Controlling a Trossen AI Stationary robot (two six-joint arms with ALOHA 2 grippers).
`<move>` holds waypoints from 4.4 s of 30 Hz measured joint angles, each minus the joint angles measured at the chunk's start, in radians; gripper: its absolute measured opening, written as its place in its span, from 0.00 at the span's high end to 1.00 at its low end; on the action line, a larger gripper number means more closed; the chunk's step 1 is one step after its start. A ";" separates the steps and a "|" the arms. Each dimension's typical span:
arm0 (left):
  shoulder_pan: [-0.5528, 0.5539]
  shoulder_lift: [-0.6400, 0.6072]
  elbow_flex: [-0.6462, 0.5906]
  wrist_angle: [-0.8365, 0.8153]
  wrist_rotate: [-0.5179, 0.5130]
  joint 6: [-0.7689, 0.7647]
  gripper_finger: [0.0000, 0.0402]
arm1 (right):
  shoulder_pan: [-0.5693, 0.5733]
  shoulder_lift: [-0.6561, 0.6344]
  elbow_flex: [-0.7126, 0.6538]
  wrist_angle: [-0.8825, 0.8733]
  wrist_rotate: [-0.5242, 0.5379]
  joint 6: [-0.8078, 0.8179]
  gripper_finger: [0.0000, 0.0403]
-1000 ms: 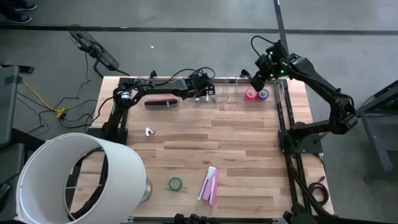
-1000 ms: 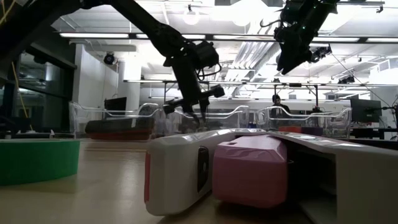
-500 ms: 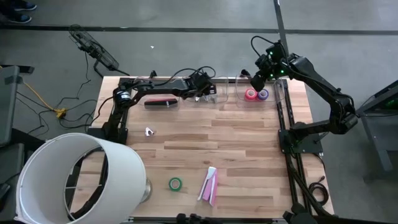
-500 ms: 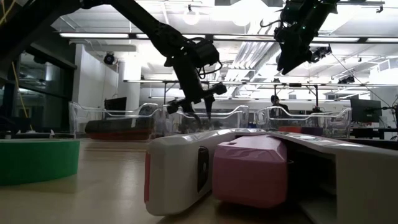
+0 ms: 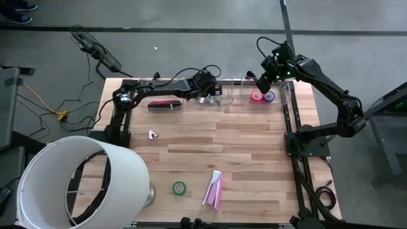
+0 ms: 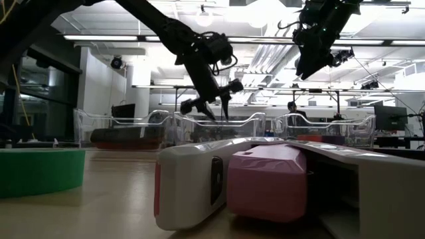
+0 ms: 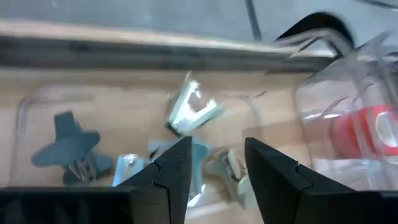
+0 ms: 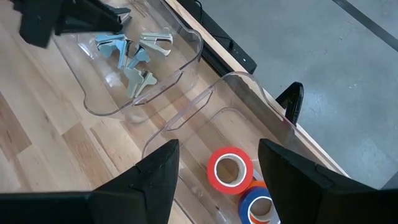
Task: Pick and place Stapler, Stapler remover, tape
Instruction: Put the violet stapler remover into the middle transparent bin
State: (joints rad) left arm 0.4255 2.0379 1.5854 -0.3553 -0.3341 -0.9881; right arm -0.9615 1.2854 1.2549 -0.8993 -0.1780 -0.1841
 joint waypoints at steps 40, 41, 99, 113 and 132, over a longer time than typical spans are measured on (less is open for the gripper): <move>-0.220 -0.204 0.000 -0.986 -0.177 -0.304 0.63 | 0.000 0.000 0.000 -0.002 0.003 -0.019 0.48; -0.232 -0.204 0.000 -1.010 -0.172 -0.325 0.63 | 0.000 0.000 0.000 -0.002 0.003 -0.019 0.48; -0.252 -0.527 -0.714 -0.746 0.242 -0.871 0.25 | 0.000 0.000 -0.001 -0.002 -0.009 -0.015 0.48; -0.168 -0.526 -0.812 -0.569 0.315 -0.795 0.25 | 0.000 0.000 -0.001 -0.011 -0.010 -0.015 0.48; -0.170 -0.528 -0.830 -0.536 0.323 -0.765 0.25 | 0.000 0.000 -0.001 -0.010 -0.008 -0.015 0.48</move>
State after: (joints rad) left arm 0.2551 1.5101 0.7551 -0.8917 -0.0115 -1.7532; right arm -0.9612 1.2854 1.2537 -0.9092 -0.1860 -0.1993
